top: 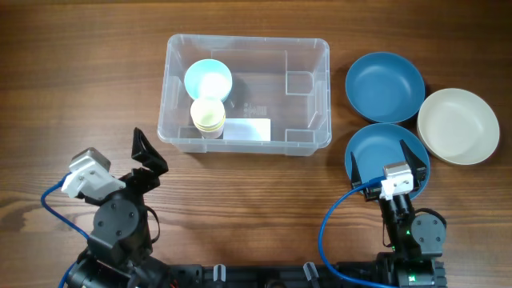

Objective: Pack container
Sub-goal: 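Raise the left gripper out of the bin and retract it, then move the right gripper to the lower teal bowl rim and grasp it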

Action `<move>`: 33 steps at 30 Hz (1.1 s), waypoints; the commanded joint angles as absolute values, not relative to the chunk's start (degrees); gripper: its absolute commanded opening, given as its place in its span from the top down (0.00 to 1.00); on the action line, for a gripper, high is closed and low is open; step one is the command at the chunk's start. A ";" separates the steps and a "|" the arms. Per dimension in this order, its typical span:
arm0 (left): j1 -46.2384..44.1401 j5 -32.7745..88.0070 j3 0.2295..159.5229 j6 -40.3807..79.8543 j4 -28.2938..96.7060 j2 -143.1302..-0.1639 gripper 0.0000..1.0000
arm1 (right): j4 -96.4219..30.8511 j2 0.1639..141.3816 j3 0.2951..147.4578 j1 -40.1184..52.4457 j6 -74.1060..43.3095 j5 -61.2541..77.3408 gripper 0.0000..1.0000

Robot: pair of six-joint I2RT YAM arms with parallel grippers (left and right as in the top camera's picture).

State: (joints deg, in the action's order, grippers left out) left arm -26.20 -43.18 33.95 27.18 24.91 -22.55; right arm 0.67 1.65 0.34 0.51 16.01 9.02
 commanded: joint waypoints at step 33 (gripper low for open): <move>-25.87 -44.45 33.95 27.88 27.11 -22.22 0.00 | -17.32 17.98 39.33 0.78 -2.98 4.69 0.00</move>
State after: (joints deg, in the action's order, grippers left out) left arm -26.20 -43.68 33.95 27.35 26.98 -22.55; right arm -8.21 8.56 26.46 0.62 0.54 10.04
